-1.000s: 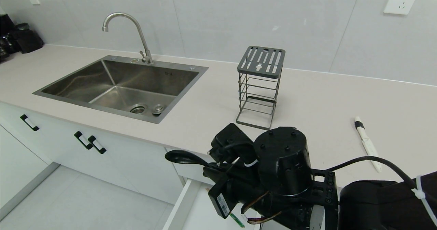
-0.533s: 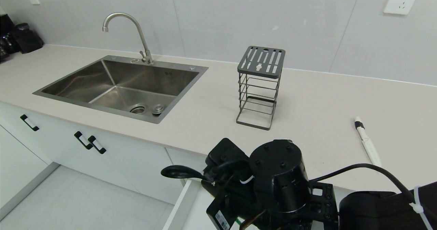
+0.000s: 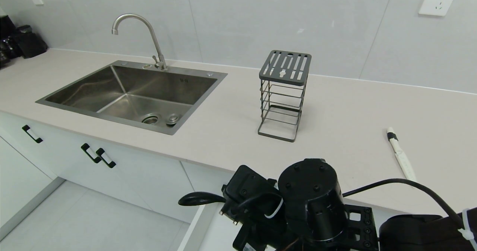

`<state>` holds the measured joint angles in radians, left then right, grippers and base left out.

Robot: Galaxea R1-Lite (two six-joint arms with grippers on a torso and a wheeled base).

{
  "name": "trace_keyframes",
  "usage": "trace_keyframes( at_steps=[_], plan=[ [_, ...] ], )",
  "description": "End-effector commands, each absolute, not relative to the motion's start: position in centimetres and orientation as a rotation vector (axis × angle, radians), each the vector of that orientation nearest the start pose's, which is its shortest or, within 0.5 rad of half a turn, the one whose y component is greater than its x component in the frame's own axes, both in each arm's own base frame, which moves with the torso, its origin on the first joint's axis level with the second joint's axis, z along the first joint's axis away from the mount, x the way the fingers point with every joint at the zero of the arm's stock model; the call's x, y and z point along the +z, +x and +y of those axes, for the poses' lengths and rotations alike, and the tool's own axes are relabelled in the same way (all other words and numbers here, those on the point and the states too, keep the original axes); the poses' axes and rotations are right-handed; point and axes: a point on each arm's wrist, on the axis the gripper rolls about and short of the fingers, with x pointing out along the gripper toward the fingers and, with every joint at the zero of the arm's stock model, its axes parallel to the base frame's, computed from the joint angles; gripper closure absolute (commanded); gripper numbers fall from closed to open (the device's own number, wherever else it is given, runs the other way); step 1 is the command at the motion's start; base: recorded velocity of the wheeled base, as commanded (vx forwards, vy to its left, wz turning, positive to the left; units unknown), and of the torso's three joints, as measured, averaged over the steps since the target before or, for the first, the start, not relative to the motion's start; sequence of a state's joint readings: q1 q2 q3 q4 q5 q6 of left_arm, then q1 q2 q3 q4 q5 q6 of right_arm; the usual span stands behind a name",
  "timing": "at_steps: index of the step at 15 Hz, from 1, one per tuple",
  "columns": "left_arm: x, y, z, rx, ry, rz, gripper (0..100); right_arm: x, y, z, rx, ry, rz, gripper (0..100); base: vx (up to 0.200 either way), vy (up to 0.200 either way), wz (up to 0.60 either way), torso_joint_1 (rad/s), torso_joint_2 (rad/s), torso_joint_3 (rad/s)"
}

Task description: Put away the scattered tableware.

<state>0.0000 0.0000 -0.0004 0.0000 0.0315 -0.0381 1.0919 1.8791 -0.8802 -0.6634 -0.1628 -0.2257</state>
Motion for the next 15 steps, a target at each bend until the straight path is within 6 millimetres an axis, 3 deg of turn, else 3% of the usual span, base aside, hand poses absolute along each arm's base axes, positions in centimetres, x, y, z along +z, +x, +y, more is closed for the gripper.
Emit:
trace_keyframes(
  at_steps=[1, 9, 15],
  plan=[
    [7.55, -2.28, 0.07, 0.032, -0.038, -0.001, 0, 14.54, 16.24, 30.51, 0.952, -0.409, 0.181, 100, 0.000, 0.000, 0.00, 0.000, 0.00, 0.000],
    [7.55, -2.28, 0.07, 0.032, -0.038, -0.001, 0, 14.69, 16.28, 30.59, 0.939, -0.320, 0.219, 100, 0.000, 0.000, 0.00, -0.009, 0.01, 0.010],
    [7.55, -2.28, 0.07, 0.032, -0.038, -0.001, 0, 14.68, 16.30, 30.63, 0.938, -0.321, 0.219, 100, 0.000, 0.000, 0.00, -0.229, 0.45, 0.219]
  ],
)
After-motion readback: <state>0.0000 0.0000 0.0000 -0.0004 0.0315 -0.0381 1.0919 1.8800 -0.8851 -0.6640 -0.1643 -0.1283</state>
